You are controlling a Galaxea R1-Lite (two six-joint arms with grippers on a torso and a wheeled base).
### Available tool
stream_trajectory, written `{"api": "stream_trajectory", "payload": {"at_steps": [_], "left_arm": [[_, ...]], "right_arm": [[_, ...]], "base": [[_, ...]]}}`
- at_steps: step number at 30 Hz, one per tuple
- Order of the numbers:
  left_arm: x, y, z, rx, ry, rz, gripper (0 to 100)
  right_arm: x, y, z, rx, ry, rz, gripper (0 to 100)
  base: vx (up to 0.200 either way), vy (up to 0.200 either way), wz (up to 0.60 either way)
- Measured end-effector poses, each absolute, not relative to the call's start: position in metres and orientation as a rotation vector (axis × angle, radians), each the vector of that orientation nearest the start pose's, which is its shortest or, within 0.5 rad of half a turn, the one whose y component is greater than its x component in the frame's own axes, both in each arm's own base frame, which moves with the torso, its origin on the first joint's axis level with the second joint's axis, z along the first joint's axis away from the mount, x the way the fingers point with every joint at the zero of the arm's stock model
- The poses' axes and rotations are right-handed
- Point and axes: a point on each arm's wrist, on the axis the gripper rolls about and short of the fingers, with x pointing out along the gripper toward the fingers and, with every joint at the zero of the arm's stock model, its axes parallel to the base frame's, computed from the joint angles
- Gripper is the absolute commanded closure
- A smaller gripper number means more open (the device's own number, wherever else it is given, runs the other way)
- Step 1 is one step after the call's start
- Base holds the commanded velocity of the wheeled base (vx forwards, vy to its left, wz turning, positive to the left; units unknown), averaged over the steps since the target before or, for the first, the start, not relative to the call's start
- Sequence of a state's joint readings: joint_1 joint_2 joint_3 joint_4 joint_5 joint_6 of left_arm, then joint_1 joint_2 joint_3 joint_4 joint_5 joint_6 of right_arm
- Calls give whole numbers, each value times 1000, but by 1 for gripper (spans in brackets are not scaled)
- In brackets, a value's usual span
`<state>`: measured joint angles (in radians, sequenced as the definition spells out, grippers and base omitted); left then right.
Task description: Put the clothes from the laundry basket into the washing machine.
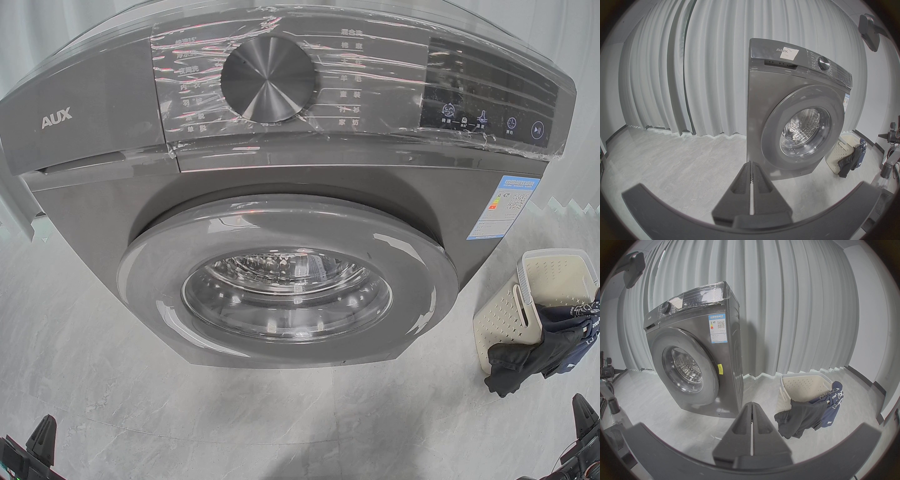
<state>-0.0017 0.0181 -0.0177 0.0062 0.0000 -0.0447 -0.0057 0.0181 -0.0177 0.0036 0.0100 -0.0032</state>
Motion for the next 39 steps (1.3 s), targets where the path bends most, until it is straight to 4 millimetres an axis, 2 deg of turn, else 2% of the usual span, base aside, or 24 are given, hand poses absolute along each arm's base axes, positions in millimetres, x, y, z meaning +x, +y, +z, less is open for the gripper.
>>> {"api": "stream_trajectory", "payload": {"at_steps": [8,14,18,23,29,39], "left_arm": [[-23,0,80,-45,7,-2,100],[-23,0,80,-45,7,-2,100],[-23,0,80,-44,7,-2,100],[-23,0,80,-44,6,-2,100],[-23,0,80,-41,6,-2,100],[-23,0,80,-38,7,-2,100]], "right_arm": [[-23,0,85,-7,-29,5,100],[-31,1,121,-4,-140,53,100],[-22,2,134,22,-77,134,100],[4,5,144,55,48,248,100],[45,12,157,85,154,388,100],[111,45,173,162,282,580,100]], "base": [[0,0,0],[0,0,0],[0,0,0],[0,0,0],[0,0,0],[0,0,0]]}}
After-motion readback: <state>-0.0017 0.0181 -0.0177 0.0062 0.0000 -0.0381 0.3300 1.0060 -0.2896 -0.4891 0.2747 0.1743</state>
